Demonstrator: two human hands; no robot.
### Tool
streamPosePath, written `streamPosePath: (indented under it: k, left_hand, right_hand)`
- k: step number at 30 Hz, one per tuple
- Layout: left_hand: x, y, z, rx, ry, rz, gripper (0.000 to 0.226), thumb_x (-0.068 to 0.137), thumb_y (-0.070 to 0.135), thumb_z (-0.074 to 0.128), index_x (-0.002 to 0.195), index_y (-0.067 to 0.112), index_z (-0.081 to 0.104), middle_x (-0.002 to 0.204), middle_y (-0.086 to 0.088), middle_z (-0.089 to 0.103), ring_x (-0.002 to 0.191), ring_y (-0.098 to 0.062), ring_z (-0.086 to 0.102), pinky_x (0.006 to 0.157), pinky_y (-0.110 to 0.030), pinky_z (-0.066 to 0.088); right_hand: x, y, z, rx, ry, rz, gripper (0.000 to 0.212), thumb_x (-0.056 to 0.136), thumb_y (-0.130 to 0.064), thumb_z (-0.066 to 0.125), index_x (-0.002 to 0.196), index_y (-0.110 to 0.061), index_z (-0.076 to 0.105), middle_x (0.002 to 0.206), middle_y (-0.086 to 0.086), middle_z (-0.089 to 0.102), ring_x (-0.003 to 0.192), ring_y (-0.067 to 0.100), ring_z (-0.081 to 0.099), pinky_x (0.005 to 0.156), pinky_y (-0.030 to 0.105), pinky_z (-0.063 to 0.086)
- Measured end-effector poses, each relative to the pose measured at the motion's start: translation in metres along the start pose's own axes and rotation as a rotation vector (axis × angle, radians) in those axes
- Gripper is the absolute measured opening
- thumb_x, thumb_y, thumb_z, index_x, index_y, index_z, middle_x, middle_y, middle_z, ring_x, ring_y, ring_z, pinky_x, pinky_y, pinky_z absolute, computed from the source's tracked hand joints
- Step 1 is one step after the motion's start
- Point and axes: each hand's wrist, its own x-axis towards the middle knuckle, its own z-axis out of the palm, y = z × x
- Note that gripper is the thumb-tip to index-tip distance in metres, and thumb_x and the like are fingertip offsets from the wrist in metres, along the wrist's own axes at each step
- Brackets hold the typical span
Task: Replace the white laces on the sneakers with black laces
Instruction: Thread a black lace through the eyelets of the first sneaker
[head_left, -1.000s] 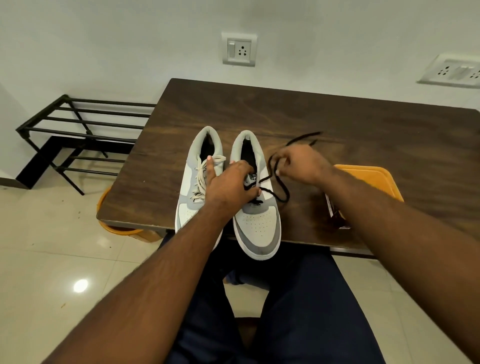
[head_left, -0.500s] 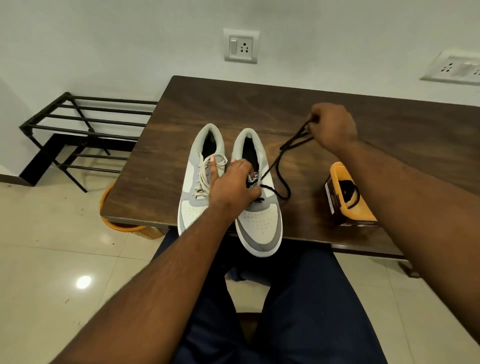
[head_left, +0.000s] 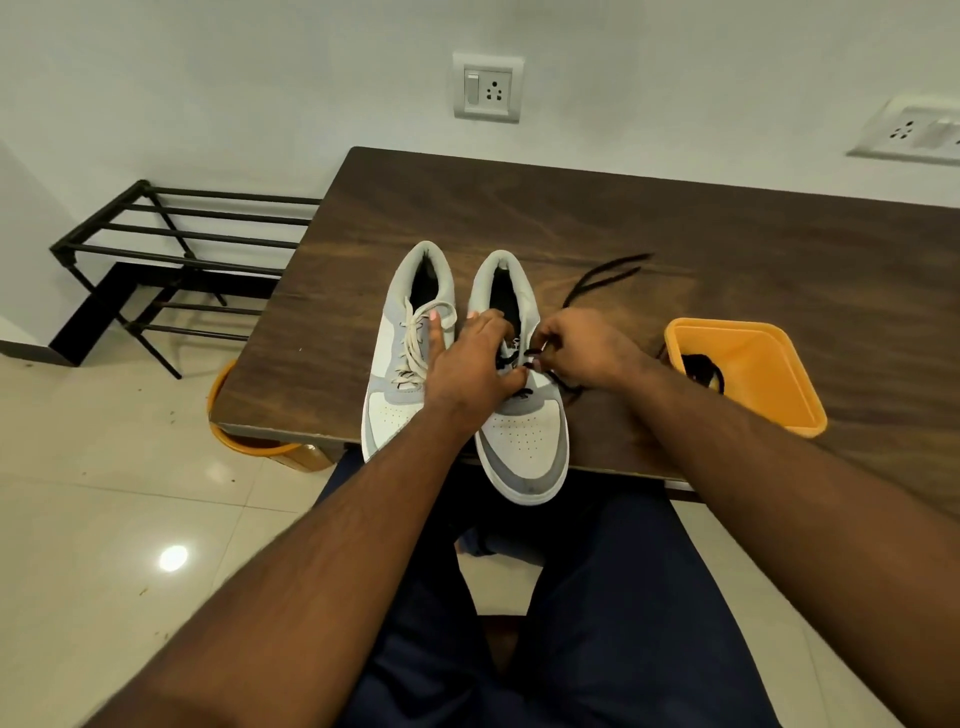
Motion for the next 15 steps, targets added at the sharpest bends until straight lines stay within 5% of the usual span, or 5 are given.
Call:
streamPosePath:
  k: [10,15]
  left_hand:
    - [-0.002,0.001,0.000,-0.025,0.000,-0.032,0.030,0.085,0.039,0.067,0.104,0.026,0.048,0.119,0.009,0.052,0.117,-0.011,0.049,0.116,-0.039,-0.019]
    - [-0.003,0.001,-0.003,-0.024,-0.019,-0.039,0.033,0.087,0.040,0.066,0.112,0.025,0.050,0.128,0.008,0.050,0.125,-0.012,0.046,0.115,-0.039,-0.020]
  right_hand:
    - [0.012,0.026,-0.025,-0.568,0.266,-0.007,0.019,0.095,-0.016,0.046,0.107,-0.021,0.060,0.100,0.008,0.066,0.088,0.033,0.064,0.063,0.036,0.042]
    - [0.008,0.035,0.001,-0.124,0.385,0.243,0.014,0.095,-0.020,0.050,0.105,-0.018,0.060,0.099,0.007,0.067,0.090,0.033,0.063,0.071,0.037,0.049]
